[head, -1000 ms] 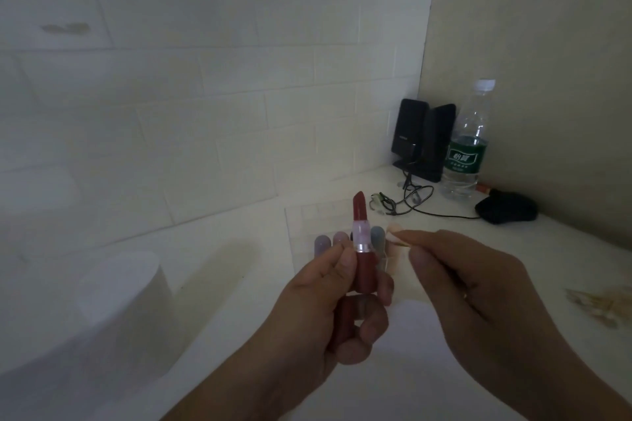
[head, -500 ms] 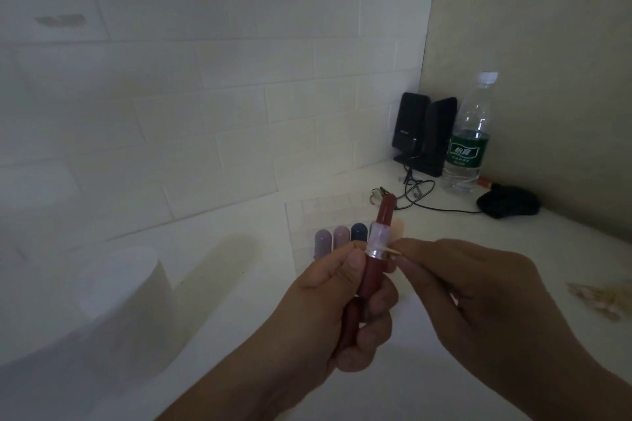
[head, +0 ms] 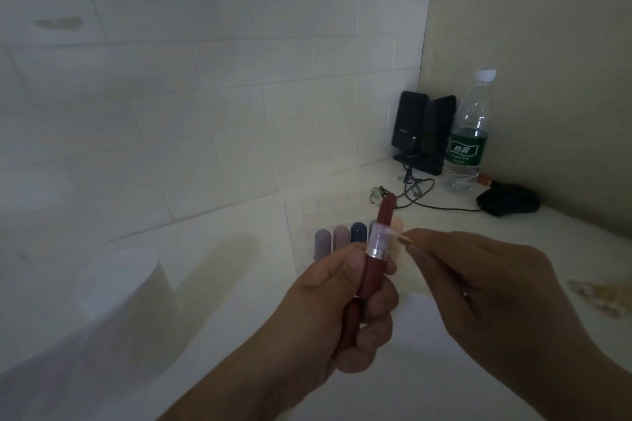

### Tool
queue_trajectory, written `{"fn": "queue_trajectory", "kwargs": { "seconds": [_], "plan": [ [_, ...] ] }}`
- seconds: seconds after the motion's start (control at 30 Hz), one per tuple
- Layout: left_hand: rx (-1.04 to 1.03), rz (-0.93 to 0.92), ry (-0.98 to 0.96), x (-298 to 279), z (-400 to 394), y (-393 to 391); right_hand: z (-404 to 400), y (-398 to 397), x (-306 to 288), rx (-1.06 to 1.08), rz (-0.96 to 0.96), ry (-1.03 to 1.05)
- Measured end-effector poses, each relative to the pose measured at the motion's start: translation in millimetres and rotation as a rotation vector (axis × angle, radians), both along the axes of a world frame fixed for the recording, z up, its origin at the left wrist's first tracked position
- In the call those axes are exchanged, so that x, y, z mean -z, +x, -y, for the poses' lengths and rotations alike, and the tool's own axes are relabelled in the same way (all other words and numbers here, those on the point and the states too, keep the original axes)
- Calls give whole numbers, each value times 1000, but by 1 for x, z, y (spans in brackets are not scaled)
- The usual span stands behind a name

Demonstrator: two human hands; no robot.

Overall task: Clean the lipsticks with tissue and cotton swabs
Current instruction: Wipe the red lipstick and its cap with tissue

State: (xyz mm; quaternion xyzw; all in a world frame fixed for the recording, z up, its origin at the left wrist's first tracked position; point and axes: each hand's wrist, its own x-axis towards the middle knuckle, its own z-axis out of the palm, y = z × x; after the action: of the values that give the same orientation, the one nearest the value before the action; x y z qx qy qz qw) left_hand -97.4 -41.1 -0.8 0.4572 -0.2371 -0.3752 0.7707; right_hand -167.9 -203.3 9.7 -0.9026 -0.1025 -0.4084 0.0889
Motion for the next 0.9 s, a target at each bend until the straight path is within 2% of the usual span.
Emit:
{"fn": "queue_trajectory", "kwargs": {
  "seconds": [0.3,0.6,0.7,0.8,0.9],
  "plan": [
    [22,16,16,1,-1,-1,0,1,1,20,-14,-104],
    [14,84,24,4,1,1,1,1,0,51,13,-64],
    [20,90,13,4,0,1,0,1,1,53,4,-139],
    [17,97,6,4,0,1,3,1,-1,47,9,-68],
    [15,89,0,4,1,1,1,2,0,41,-8,-166]
  ]
}}
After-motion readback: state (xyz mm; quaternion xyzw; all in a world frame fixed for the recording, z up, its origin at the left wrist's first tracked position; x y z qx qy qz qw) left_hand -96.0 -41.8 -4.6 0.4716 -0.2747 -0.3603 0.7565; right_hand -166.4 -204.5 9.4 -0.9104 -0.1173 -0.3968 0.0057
